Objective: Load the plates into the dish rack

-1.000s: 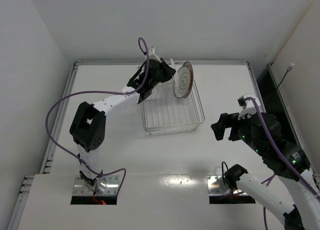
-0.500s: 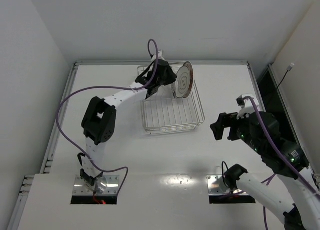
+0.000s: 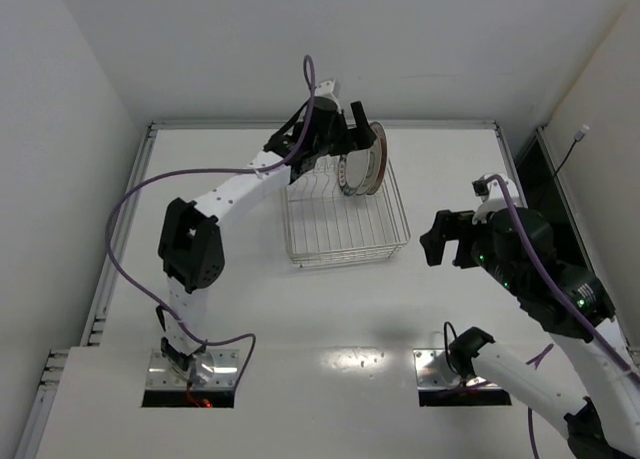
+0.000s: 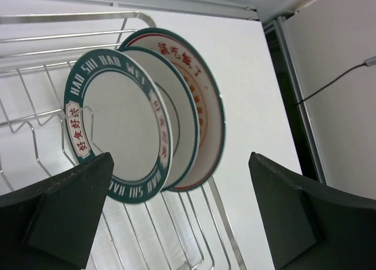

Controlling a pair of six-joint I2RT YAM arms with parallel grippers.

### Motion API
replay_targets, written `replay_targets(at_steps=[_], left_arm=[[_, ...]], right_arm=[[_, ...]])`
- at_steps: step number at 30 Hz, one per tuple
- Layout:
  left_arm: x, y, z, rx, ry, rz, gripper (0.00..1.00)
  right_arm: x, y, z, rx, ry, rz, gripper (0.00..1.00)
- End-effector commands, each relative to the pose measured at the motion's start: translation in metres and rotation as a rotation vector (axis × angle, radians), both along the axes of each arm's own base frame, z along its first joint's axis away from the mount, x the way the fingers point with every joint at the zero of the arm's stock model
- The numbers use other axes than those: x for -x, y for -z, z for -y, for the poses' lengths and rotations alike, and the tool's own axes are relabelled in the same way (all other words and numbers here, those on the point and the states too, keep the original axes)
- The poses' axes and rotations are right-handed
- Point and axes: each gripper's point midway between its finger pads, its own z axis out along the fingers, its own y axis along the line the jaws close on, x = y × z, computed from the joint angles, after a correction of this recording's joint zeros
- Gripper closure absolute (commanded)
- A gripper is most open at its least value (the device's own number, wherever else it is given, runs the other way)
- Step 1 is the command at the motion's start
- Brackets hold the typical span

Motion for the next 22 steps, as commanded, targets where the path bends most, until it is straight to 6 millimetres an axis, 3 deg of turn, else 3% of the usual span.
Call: replay_targets(at_steps=[1, 3, 4, 6, 7, 8, 9, 11, 12, 13, 14, 15, 19, 22], left_arm=[[0.042, -0.087, -0.024, 0.009, 0.051, 0.13, 0.0], [0.055, -0.097, -0.043, -0.039, 0.038, 0.18, 0.0], [0.072, -0.102, -0.06, -0.057, 0.031, 0.206, 0.0], [0.086, -0.096, -0.083, -0.164, 0.036, 0.268, 0.0], [0.094, -0.064, -0.096, -0.247, 0.038, 0.237, 0.0], [0.1, -0.054, -0.111, -0.335, 0.039, 0.263, 0.0], [0.111, -0.036, -0.138, -0.409, -0.023, 0.248, 0.0], [0.121, -0.022, -0.164, -0.502, -0.062, 0.263, 0.0], [0.127, -0.032, -0.181, -0.506, -0.125, 0.303, 0.0], [0.132, -0.026, -0.189, -0.516, -0.148, 0.301, 0.0], [0.139, -0.002, -0.199, -0.557, -0.152, 0.277, 0.0], [0.142, 0.001, -0.205, -0.559, -0.17, 0.282, 0.0], [0.147, -0.001, -0.217, -0.603, -0.203, 0.301, 0.0], [0.143, 0.002, -0.225, -0.656, -0.241, 0.291, 0.0]], right_arm=[[-0.017, -0.016, -0.007, -0.026, 0.033, 0.025, 0.0], [-0.023, -0.017, -0.014, -0.025, 0.013, 0.021, 0.0], [-0.027, -0.02, -0.017, -0.033, 0.013, 0.033, 0.0], [-0.032, -0.018, -0.02, -0.033, 0.013, 0.034, 0.0], [-0.036, -0.02, -0.024, -0.041, 0.005, 0.038, 0.0], [-0.039, -0.018, -0.028, -0.042, -0.004, 0.03, 0.0], [-0.041, -0.016, -0.029, -0.037, -0.005, 0.022, 0.0], [-0.045, -0.003, -0.032, -0.022, 0.001, -0.019, 0.0], [-0.047, 0.0, -0.033, -0.017, 0.001, -0.027, 0.0], [-0.049, 0.001, -0.032, -0.021, 0.019, -0.027, 0.0], [-0.052, 0.003, -0.034, -0.019, 0.019, -0.03, 0.0], [-0.053, 0.006, -0.035, -0.017, 0.019, -0.033, 0.0], [-0.059, 0.013, -0.045, -0.017, -0.013, -0.05, 0.0], [-0.059, 0.017, -0.039, -0.006, 0.025, -0.067, 0.0]])
